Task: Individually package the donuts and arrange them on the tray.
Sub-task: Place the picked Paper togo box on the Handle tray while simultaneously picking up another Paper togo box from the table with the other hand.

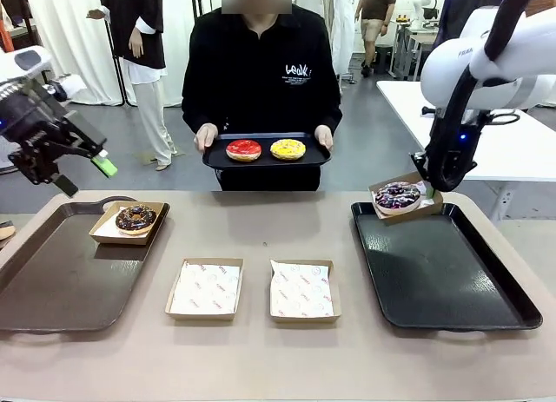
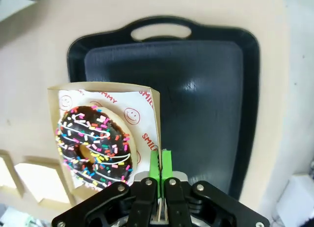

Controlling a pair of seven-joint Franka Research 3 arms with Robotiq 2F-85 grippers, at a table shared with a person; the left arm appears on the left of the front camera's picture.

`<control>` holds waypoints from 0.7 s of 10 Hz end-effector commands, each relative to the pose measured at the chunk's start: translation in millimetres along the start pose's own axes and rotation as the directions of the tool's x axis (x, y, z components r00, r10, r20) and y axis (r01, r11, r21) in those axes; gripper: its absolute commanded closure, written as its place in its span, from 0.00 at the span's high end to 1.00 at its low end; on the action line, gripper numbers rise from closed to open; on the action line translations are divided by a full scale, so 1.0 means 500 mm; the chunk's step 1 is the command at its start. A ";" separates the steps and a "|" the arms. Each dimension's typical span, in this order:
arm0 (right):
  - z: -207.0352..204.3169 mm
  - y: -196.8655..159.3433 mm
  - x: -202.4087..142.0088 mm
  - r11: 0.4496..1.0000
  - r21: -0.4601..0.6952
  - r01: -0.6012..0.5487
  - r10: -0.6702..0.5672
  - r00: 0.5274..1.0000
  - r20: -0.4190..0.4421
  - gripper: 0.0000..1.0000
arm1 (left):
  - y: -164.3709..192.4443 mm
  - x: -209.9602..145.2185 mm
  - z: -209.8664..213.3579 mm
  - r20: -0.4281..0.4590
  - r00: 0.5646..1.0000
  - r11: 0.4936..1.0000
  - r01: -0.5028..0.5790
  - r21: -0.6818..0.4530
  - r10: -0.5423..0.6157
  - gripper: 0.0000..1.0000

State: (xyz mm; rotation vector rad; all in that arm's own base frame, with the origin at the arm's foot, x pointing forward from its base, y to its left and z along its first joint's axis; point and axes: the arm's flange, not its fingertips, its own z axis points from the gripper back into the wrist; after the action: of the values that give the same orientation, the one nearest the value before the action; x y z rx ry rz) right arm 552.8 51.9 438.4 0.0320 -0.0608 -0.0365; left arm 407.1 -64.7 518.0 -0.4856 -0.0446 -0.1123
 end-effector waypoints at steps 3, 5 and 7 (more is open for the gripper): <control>-0.048 0.009 0.043 0.998 0.028 -0.059 0.059 0.998 -0.020 0.01 | -0.041 0.024 -0.096 -0.031 0.999 0.990 -0.022 0.143 0.027 1.00; -0.063 0.004 0.048 0.997 0.033 -0.065 0.066 0.997 -0.038 0.01 | -0.063 0.023 -0.144 0.006 1.000 0.975 -0.001 0.221 0.000 1.00; -0.060 0.010 0.031 0.999 0.002 -0.045 0.045 0.999 -0.021 0.01 | -0.083 0.022 -0.188 0.003 1.000 0.963 0.013 0.268 -0.014 1.00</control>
State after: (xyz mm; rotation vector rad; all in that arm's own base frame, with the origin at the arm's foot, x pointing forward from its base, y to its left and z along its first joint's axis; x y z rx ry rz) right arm 572.9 57.1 406.0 0.0325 -0.0354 0.0096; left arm 416.3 -138.0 462.4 -0.2638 -0.0545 -0.1402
